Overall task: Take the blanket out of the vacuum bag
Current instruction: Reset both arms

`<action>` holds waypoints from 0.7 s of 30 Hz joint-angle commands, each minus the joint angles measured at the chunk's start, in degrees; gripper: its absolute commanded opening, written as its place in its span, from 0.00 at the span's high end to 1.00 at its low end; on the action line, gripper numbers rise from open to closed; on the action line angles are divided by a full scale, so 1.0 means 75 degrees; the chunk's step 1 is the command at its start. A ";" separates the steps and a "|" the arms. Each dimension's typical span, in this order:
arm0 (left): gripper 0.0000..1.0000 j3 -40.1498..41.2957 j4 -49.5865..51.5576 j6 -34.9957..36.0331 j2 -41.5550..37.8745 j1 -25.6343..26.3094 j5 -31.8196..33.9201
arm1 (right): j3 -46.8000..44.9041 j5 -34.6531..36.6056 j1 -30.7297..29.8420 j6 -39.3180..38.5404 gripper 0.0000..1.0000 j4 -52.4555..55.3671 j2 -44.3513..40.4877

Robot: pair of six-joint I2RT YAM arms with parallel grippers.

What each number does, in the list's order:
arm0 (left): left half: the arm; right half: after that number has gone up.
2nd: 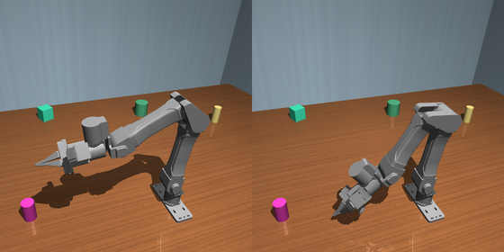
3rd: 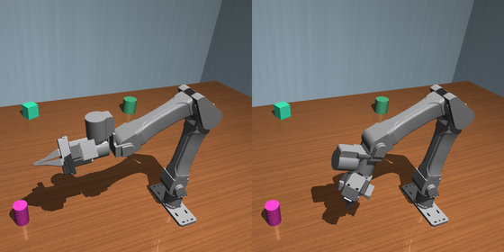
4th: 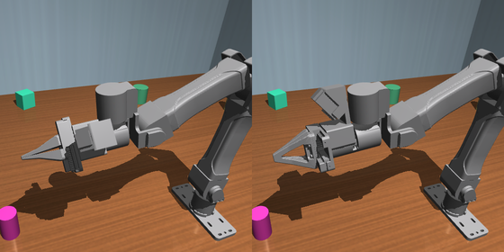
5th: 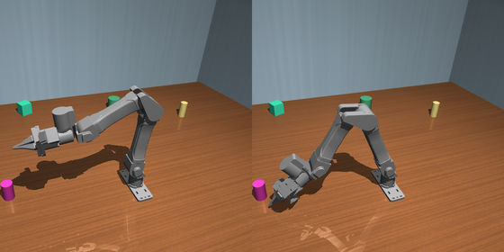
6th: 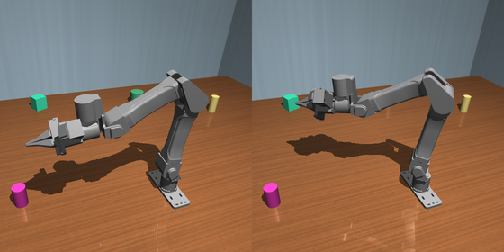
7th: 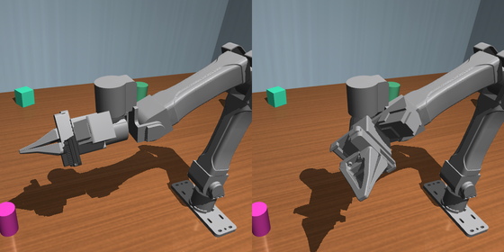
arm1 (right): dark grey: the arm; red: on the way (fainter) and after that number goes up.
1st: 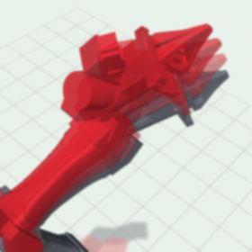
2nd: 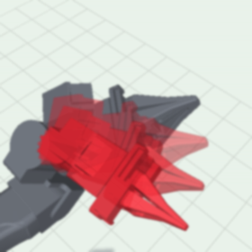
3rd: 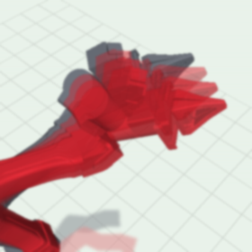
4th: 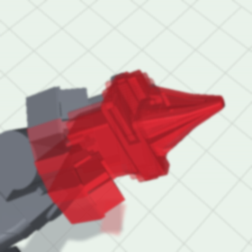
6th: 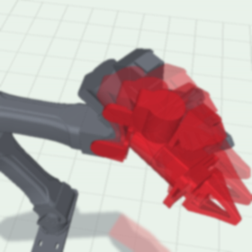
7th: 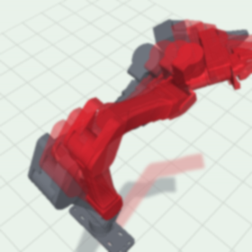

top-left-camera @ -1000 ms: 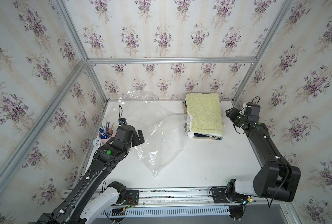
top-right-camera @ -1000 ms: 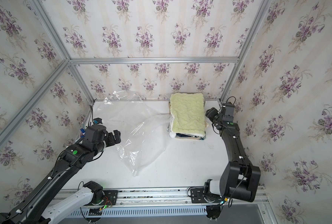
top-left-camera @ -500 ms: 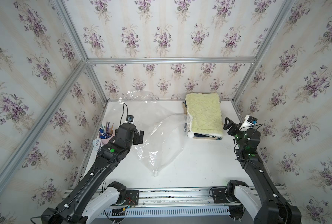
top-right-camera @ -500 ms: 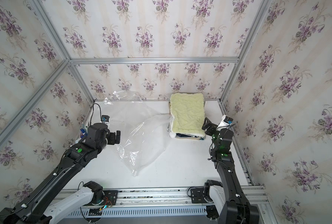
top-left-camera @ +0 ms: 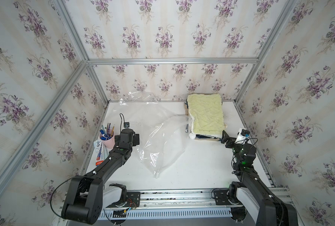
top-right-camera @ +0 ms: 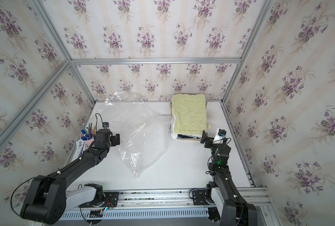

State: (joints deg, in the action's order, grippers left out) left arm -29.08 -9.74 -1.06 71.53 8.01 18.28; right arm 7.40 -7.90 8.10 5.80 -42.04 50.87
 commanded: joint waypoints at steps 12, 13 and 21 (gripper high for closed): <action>0.00 0.0751 -0.4409 0.0454 0.1674 -0.0564 -0.1115 | -0.1241 -0.0195 -0.0002 0.0340 0.00 -0.5014 0.2345; 0.00 0.0840 -0.4875 0.0602 0.1889 -0.0564 -0.1218 | -0.1279 -0.0177 -0.0006 0.0383 0.00 -0.5279 0.2502; 0.00 0.0393 -0.3873 0.0500 0.1861 -0.0854 -0.2004 | -0.1115 0.0058 -0.0004 0.0492 0.00 -0.6085 0.3405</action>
State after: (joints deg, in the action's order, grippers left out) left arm -25.10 -40.40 2.52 85.43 2.50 7.35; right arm 0.30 -7.97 8.10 9.02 -82.24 74.50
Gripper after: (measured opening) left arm 0.998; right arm 0.999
